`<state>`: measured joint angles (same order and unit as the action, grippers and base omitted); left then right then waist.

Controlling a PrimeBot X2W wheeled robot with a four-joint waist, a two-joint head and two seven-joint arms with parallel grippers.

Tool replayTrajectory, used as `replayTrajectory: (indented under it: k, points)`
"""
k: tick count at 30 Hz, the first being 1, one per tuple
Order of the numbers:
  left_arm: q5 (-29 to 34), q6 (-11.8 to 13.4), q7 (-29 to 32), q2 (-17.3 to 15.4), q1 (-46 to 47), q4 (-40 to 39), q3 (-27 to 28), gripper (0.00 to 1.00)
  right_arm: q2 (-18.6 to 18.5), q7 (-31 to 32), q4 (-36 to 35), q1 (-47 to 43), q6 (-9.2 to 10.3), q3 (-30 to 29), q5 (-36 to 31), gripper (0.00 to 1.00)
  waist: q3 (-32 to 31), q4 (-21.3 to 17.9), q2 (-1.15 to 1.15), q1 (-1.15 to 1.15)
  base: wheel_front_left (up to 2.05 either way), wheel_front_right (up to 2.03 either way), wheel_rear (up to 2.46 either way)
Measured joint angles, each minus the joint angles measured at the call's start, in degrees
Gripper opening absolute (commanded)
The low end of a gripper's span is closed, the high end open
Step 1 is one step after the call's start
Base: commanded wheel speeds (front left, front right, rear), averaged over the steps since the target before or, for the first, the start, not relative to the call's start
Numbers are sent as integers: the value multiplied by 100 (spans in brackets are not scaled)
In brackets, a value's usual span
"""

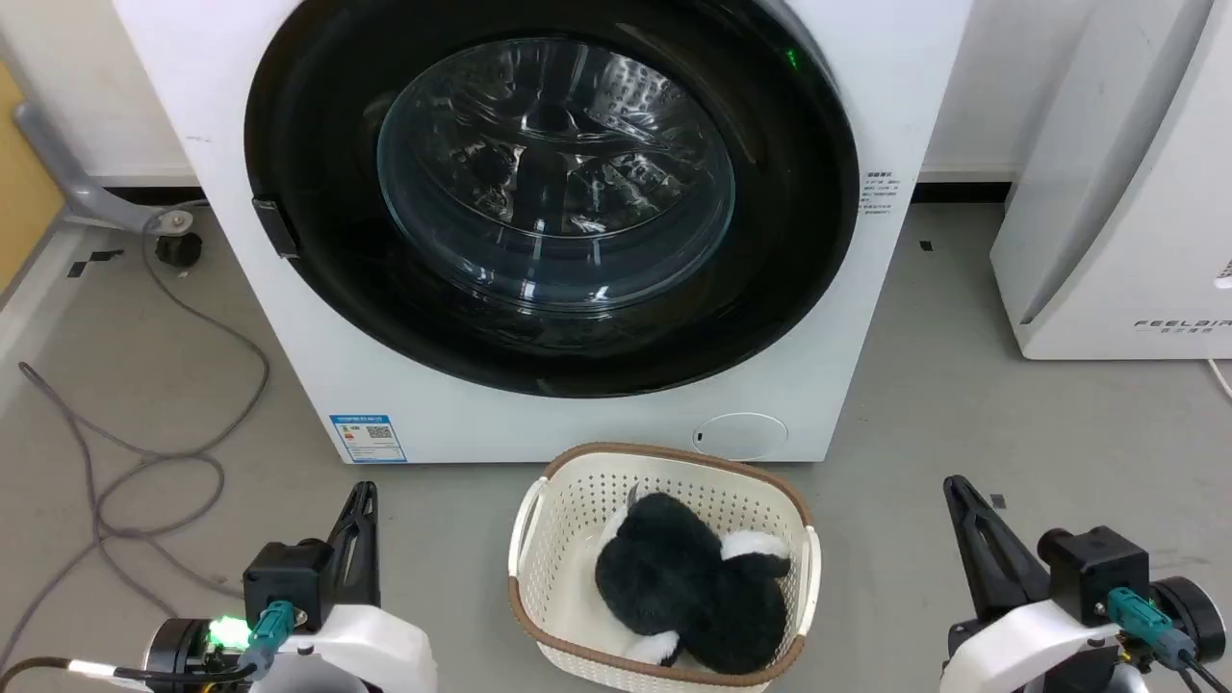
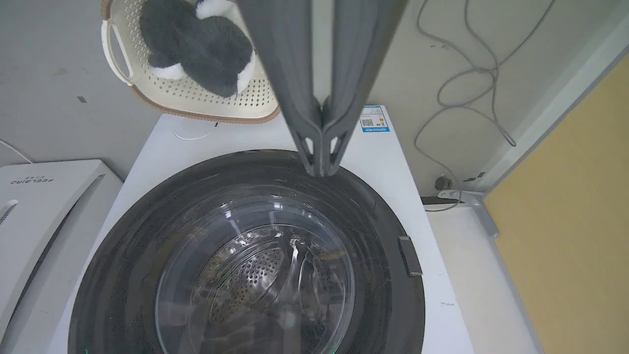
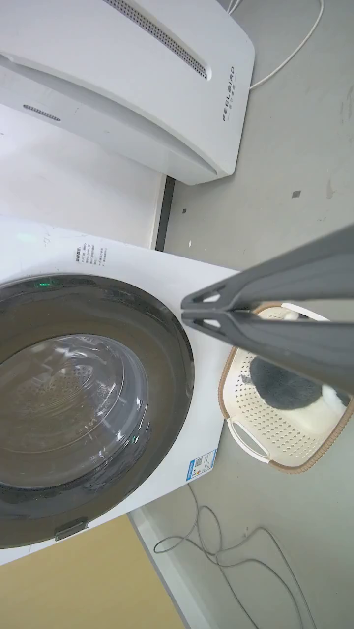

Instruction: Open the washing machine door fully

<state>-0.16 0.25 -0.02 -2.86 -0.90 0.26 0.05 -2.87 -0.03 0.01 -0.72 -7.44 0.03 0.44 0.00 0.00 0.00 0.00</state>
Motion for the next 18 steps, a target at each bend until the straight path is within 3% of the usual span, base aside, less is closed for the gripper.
replayTrajectory:
  k: [18]
  points:
    - [0, 0, 0, 0, 0, 0, 2, 0, 0, 0, 0, 0, 0, 2, 0, 0, 0, 0, 0, 0, 0, 0, 0]
